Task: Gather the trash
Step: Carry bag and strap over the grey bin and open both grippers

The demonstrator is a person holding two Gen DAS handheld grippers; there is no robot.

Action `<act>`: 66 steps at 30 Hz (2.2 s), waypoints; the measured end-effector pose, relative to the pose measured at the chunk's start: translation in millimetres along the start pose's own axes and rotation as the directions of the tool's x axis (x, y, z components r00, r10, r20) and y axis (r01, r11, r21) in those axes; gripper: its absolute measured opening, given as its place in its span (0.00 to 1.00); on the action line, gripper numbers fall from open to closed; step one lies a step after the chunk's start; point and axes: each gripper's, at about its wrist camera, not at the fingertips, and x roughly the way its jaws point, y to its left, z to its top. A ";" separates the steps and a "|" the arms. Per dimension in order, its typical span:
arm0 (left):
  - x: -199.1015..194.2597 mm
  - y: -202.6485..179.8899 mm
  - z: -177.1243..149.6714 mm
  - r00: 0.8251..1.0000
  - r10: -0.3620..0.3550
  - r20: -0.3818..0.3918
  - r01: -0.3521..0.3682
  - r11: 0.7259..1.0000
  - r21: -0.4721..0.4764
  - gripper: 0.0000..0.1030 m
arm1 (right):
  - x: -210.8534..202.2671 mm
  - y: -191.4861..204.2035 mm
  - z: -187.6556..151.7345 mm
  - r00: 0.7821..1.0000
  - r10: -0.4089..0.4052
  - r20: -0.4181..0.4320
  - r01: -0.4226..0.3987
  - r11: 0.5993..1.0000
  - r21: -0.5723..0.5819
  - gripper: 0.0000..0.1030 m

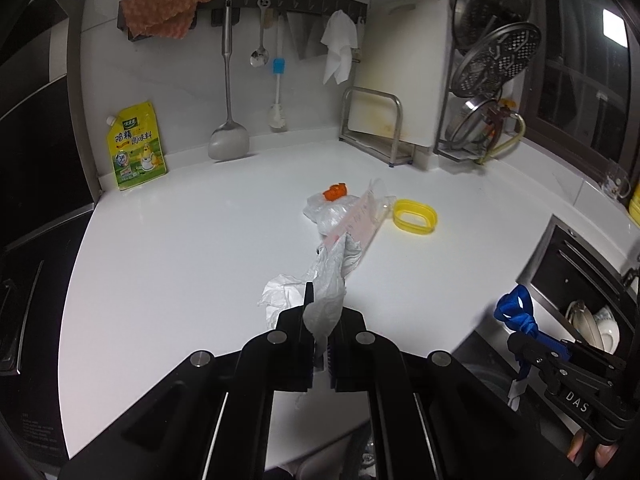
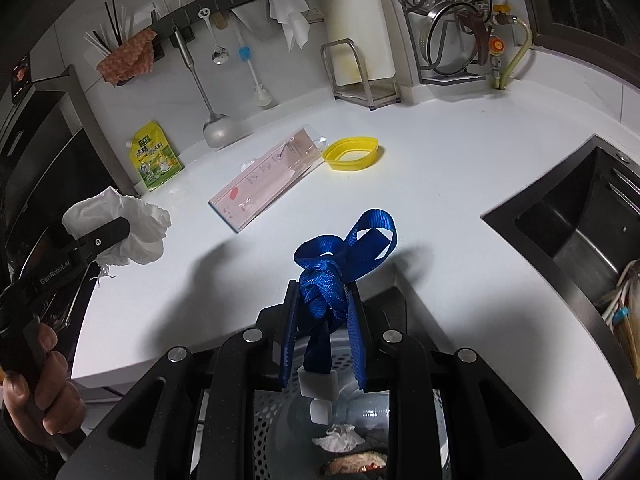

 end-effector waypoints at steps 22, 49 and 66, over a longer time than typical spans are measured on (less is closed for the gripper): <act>-47.4 -48.9 -80.2 0.995 -0.091 -0.047 0.095 0.993 0.077 0.05 | -52.4 4.4 -75.2 1.000 0.003 -0.015 -0.003 1.000 -0.005 0.22; -10.9 -72.0 -144.1 0.968 -0.145 -0.204 0.167 0.982 0.093 0.05 | -38.7 -21.6 -140.2 0.995 -0.031 -0.090 0.036 0.998 0.057 0.22; 3.0 -73.3 -153.4 0.956 -0.138 -0.258 0.166 0.982 0.089 0.07 | -25.9 -28.7 -140.3 0.991 -0.026 -0.129 0.036 0.997 0.075 0.22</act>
